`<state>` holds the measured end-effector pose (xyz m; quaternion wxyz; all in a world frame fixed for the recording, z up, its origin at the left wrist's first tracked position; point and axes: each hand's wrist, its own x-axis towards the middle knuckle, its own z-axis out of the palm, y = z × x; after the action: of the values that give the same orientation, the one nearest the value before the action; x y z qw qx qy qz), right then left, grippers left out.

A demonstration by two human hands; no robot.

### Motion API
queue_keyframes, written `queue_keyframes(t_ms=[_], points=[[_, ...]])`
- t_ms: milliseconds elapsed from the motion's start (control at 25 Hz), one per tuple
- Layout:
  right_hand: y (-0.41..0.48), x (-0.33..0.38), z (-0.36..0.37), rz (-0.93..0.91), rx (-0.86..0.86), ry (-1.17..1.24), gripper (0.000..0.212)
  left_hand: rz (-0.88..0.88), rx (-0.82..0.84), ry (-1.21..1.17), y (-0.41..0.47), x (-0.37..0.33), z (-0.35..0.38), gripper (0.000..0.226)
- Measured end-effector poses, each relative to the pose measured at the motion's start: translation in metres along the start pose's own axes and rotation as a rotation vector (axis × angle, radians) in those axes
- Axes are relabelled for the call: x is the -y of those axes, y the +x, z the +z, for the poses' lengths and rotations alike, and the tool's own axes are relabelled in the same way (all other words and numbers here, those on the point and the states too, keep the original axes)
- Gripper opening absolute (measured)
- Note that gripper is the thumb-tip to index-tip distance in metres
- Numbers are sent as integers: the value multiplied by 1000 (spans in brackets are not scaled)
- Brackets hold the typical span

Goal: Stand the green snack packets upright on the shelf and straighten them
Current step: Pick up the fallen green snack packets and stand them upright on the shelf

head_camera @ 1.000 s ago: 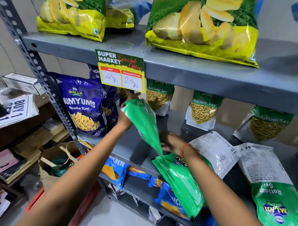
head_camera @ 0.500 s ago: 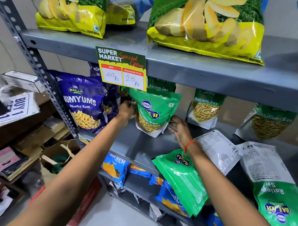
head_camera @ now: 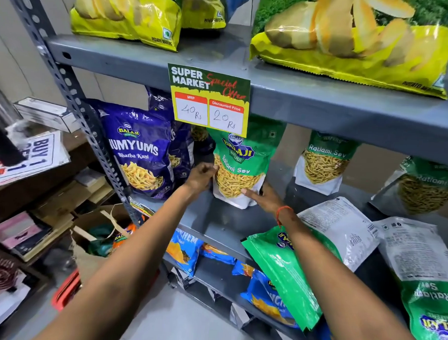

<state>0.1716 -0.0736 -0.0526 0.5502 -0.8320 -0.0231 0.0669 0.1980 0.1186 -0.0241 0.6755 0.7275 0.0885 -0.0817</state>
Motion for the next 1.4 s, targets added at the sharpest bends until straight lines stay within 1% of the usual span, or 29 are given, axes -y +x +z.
queue_keyframes(t_ms=[80,200,280,360,400,440,520,600,680,800,880,960,1040,1080,1120,1200,1240,1280,1320,1400], points=[[-3,-2,6,11,-9,9,74,16,-8,-1,1,4,-5,23],[-7,-4,16,2,-86,39,67,65,15,-2,2,9,-6,25],[-8,-6,15,6,-112,-3,59,62,-24,8,1,12,-5,20],[-7,-9,10,44,-138,-129,52,35,-52,-43,2,17,-5,10],[-6,-9,9,55,-134,-162,49,20,-37,-59,2,20,-7,7],[-6,-7,10,48,-125,-164,47,4,-6,-52,3,21,-8,9],[-7,-3,15,18,-110,-119,45,-29,71,-22,2,22,-10,22],[-13,2,20,-10,-104,-58,45,-36,89,-12,-2,20,-12,29],[-27,1,27,-35,-95,-85,46,-29,68,-7,-7,25,-17,24],[-47,-5,40,-39,-109,-213,45,19,50,3,-24,41,-27,12],[-53,-6,46,9,-105,-250,44,52,32,-1,-33,45,-30,14],[-55,-2,46,32,-88,-291,43,103,11,32,-37,45,-28,25],[-58,4,40,19,-78,-332,40,199,-112,175,-44,47,-21,40],[-63,6,34,-5,-80,-376,40,288,-196,261,-55,49,-15,46],[-68,5,28,-28,-92,-457,43,416,-288,349,-67,52,-9,49],[-88,-5,8,-89,-163,-702,47,766,-424,591,-91,62,7,46],[-98,-11,-3,-127,-223,-792,47,922,-433,717,-99,70,15,43],[-108,-17,-13,-153,-294,-833,46,1030,-408,818,-103,76,22,40],[-120,-25,-24,-161,-365,-833,44,1077,-349,876,-107,78,32,37],[-145,-43,-48,-145,-478,-783,41,1044,-159,920,-110,70,56,29]])
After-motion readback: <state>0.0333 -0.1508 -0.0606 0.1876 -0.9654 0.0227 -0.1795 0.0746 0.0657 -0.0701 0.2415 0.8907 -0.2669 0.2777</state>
